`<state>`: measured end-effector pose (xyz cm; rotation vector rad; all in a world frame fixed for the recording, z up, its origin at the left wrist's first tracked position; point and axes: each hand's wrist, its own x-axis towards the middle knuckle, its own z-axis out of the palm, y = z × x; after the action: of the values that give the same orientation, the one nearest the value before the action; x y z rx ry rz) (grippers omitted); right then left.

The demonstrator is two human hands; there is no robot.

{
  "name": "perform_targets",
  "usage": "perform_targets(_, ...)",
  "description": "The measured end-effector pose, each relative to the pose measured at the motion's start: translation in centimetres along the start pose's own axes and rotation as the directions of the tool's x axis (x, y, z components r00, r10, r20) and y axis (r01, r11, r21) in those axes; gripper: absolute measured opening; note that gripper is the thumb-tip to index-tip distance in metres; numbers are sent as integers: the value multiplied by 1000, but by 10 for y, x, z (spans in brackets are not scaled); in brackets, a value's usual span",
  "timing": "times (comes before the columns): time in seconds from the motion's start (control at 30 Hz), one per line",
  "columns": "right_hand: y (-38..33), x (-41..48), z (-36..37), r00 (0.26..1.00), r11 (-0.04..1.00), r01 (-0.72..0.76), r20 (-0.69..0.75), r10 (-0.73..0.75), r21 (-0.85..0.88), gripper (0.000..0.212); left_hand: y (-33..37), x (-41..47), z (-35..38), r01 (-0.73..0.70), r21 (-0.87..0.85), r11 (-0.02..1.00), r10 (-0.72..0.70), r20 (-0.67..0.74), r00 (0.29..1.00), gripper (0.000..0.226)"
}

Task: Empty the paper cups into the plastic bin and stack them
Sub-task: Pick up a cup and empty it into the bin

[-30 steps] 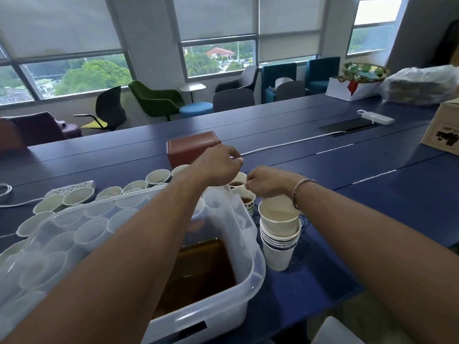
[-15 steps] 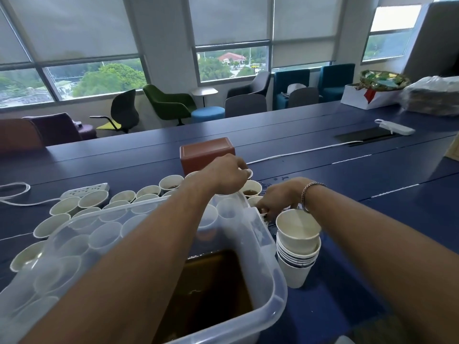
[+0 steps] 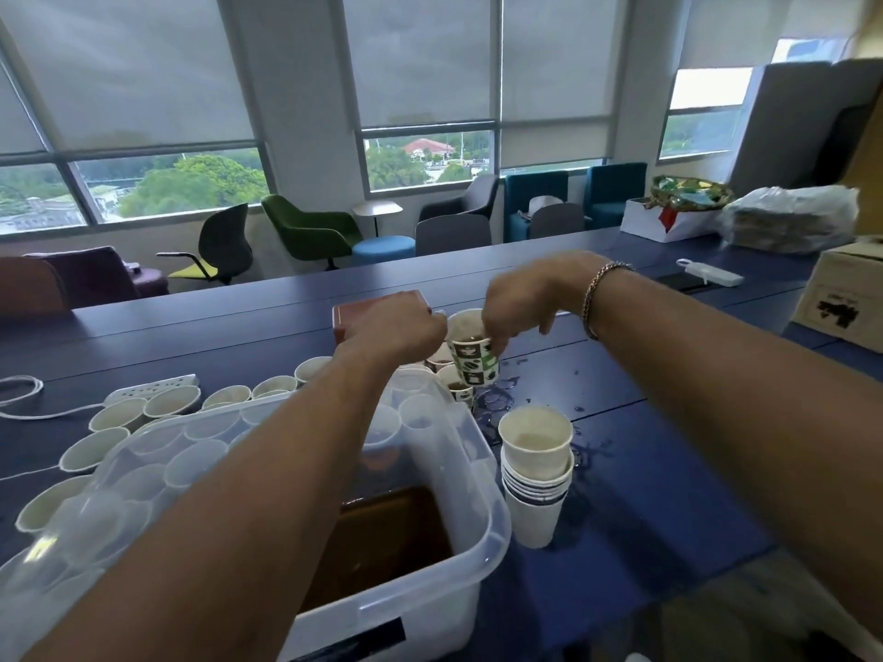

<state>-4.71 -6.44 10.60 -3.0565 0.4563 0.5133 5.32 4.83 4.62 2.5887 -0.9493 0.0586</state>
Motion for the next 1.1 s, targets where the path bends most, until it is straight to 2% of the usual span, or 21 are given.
perform_targets(0.03,-4,-6,-10,1000,1000,18,-20,-18,-23,16,1,-2,-5,-12,-3,1000,12,22,1000,39)
perform_targets(0.1,-12,-16,-25,997,998,54,-50,-56,-45,20,1,-8,-15,35,-153,988,-27,49,998,36)
perform_targets(0.17,-21,-25,-34,994,997,71,-89,-70,11,25,-2,-16,-27,108,-289,951,-92,69,993,31)
perform_targets(0.27,-36,-33,-31,982,953,111,-181,-60,282,31,-15,-27,-40,148,-392,908,-138,52,989,31)
perform_targets(0.4,-62,-36,-3,949,796,205,-315,-18,570,47,-40,-44,-59,206,-503,839,-230,15,973,29)
perform_targets(0.47,-82,-34,14,944,709,236,-329,-6,665,43,-54,-57,-70,206,-551,809,-261,-21,965,30)
perform_targets(0.57,-112,-22,37,922,622,317,-386,-26,716,47,-68,-79,-78,204,-529,824,-271,-52,961,25)
perform_targets(0.63,-126,-17,47,899,511,387,-438,-23,768,52,-76,-91,-77,200,-569,797,-276,-49,960,23)
perform_targets(0.7,-137,-17,55,879,410,437,-476,-8,801,53,-88,-101,-74,137,-509,850,-216,-99,971,25)
perform_targets(0.8,-148,-17,67,847,408,472,-530,35,782,57,-113,-111,-68,66,-390,918,-149,-185,971,29)
perform_targets(0.87,-151,-16,75,838,423,474,-543,52,772,61,-130,-117,-64,128,-371,920,-211,-192,958,30)
perform_targets(0.93,-151,-14,83,845,406,468,-532,53,785,62,-144,-121,-57,186,-283,941,-249,-203,947,27)
perform_targets(1.1,-148,-9,97,862,395,440,-503,68,807,63,-163,-133,-36,220,-154,963,-243,-149,959,38)
